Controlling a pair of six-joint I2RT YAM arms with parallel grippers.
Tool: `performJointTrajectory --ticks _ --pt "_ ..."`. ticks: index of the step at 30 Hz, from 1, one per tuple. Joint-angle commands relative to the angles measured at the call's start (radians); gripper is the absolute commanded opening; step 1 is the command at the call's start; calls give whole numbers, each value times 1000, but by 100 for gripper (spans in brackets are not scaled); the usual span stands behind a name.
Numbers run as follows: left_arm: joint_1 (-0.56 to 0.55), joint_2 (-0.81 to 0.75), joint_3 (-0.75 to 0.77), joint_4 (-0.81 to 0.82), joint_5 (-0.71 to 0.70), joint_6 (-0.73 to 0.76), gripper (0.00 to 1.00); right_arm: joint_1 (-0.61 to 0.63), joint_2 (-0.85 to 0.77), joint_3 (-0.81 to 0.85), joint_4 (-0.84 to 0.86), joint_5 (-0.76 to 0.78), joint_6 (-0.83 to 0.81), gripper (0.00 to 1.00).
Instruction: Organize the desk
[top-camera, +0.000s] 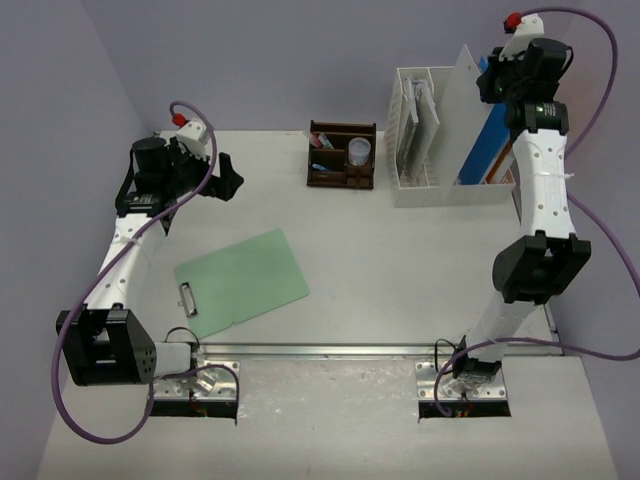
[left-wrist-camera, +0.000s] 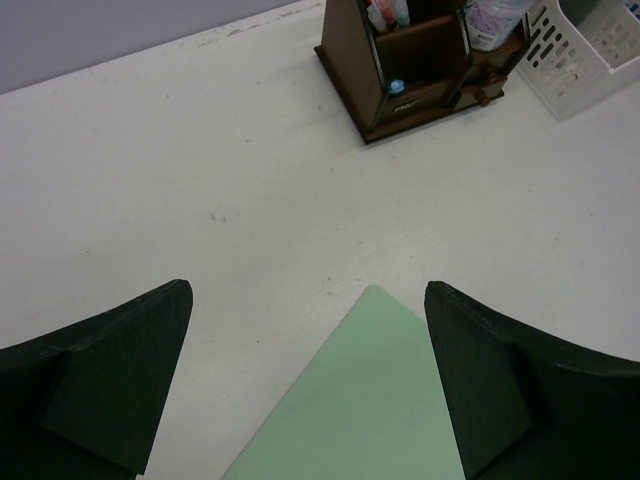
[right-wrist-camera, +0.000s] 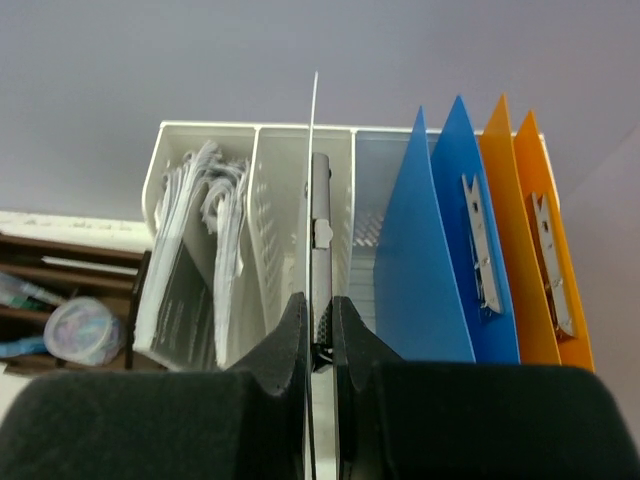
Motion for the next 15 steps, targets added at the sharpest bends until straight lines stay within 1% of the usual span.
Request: performJointTrajectory --ticks 1,8,11,15 --pt "6 -1 -6 37 -11 16 100 17 26 -4 209 77 23 0" --pt "6 9 -21 45 -15 16 100 18 40 -86 338 103 24 0" --pt "6 12 -22 44 -16 19 100 20 55 -79 346 95 23 0" --pt "6 21 -17 42 -18 18 100 19 88 -43 308 87 20 0"
